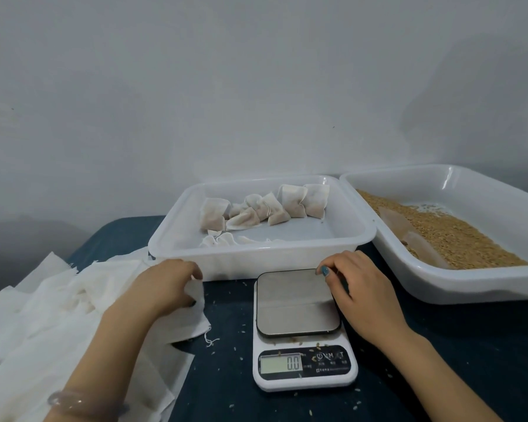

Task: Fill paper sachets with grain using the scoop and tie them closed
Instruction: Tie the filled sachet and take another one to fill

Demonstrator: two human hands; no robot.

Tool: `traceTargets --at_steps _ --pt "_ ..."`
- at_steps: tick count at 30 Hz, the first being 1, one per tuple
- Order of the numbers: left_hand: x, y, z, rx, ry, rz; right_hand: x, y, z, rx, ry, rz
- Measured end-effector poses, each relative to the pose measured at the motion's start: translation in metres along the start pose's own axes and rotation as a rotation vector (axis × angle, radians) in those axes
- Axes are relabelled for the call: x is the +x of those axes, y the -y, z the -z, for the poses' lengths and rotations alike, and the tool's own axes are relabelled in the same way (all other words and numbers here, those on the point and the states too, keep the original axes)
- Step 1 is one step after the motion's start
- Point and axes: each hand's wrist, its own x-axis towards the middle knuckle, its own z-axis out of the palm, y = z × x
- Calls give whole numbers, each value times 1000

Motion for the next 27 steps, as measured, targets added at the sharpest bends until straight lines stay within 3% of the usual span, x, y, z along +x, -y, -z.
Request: traceTargets --at_steps 8,14,16,19,22,27 --pt "-15 -22 6 -424 -330 -194 0 0 1 -15 4 1" --pt "-24 -41 9 -824 -570 -36 1 0 -1 7 22 -9" --pt "-26 -56 4 -1196 -512 16 2 3 0 93 34 -24" --pt "-30 -84 -2 -1748 -288 9 2 11 1 376 51 -56" --pt "-36 -105 -14 -1869 -219 -41 3 21 3 653 95 -104" --pt "-39 -121 -27 -1882 -313 -3 4 26 6 884 132 -194"
